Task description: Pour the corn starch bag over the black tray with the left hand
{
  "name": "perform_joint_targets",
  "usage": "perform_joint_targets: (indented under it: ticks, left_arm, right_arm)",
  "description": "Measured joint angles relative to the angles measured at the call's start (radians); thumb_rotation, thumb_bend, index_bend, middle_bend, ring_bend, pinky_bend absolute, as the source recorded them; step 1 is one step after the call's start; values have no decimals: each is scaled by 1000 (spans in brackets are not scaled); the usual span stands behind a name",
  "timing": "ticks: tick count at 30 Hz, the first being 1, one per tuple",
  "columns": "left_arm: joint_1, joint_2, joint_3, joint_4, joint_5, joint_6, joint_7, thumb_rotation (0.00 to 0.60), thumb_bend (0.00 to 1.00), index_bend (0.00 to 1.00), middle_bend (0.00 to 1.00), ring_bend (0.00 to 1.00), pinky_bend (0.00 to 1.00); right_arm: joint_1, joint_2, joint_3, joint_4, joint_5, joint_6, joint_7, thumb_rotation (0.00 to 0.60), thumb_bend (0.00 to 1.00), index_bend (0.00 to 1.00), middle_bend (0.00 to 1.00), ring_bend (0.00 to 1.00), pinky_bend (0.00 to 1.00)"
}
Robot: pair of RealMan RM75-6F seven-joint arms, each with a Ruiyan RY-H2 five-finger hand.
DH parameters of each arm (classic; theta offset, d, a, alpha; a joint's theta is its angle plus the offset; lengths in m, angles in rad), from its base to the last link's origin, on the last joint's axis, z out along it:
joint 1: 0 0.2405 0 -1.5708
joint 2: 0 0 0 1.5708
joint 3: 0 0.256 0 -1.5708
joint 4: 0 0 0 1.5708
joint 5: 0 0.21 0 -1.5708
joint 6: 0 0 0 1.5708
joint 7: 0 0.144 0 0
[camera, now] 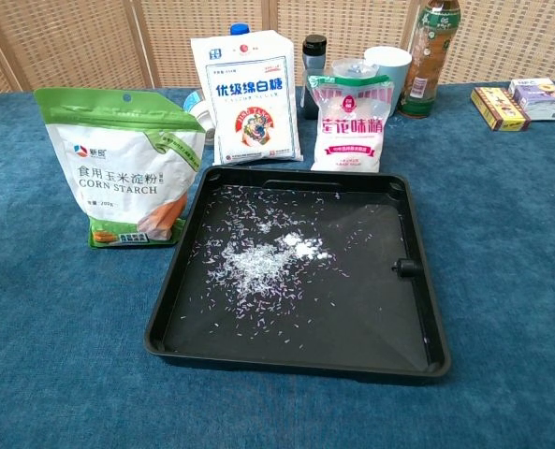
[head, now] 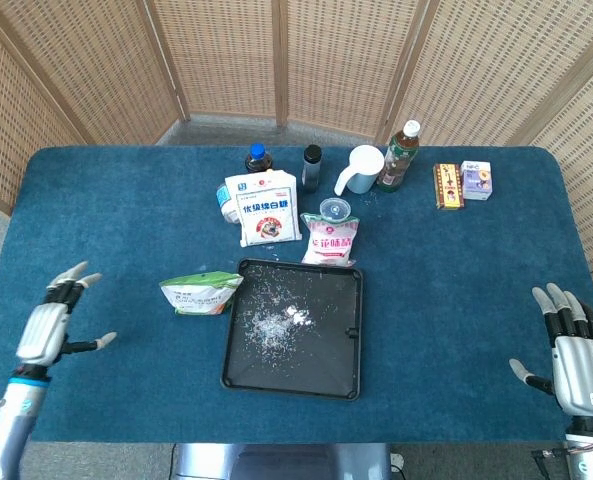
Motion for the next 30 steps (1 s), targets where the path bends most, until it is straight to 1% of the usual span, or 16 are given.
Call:
perform_joint_targets:
  ticks: [5, 8, 15, 18, 20, 21, 23, 25, 28, 30]
  left_arm:
    - [-50, -84, -7, 25, 1, -43, -9, 562, 46, 125, 0, 0, 0]
    - [-86, -152, -20, 55, -8, -68, -5, 561, 45, 125, 0, 0, 0]
    - [-162, -253, -44, 110, -45, -156, -3, 565, 46, 125, 0, 0, 0]
    - [-198, -294, -52, 132, -52, -179, -3, 565, 65, 127, 0, 0, 0]
    - [-213, -314, -57, 145, -55, -182, 3, 559, 99, 139, 0, 3, 10]
    - [-218, -319, -58, 148, -56, -183, 8, 559, 132, 158, 1, 23, 52]
    - [-222, -331, -62, 156, -62, -181, 24, 567, 205, 222, 38, 96, 181]
    - [-221, -342, -64, 167, -67, -170, 42, 590, 271, 310, 142, 207, 333]
    - [-215, -361, -64, 191, -78, -152, 85, 600, 298, 420, 276, 329, 461]
    - [-209, -373, -64, 213, -89, -144, 115, 600, 314, 492, 347, 394, 519]
  right_arm:
    - [1, 3, 4, 6, 10, -2, 13, 600, 39, 40, 42, 44, 63]
    - [0, 6, 6, 8, 14, -2, 22, 600, 39, 40, 41, 44, 63]
    - [2, 14, 11, 15, 28, -12, 46, 600, 40, 40, 41, 44, 62]
    - [4, 15, 11, 15, 33, -17, 46, 600, 41, 40, 42, 44, 62]
    - [4, 16, 10, 14, 36, -19, 47, 600, 42, 40, 41, 44, 62]
    - [5, 16, 11, 13, 37, -20, 47, 600, 42, 40, 42, 44, 63]
    - [5, 16, 10, 13, 39, -21, 48, 600, 43, 40, 41, 44, 63]
    - [5, 17, 10, 13, 41, -22, 51, 600, 43, 40, 41, 44, 62]
    - [6, 16, 10, 14, 42, -25, 51, 600, 43, 40, 42, 44, 62]
    - [8, 15, 8, 15, 42, -28, 50, 600, 43, 40, 42, 44, 62]
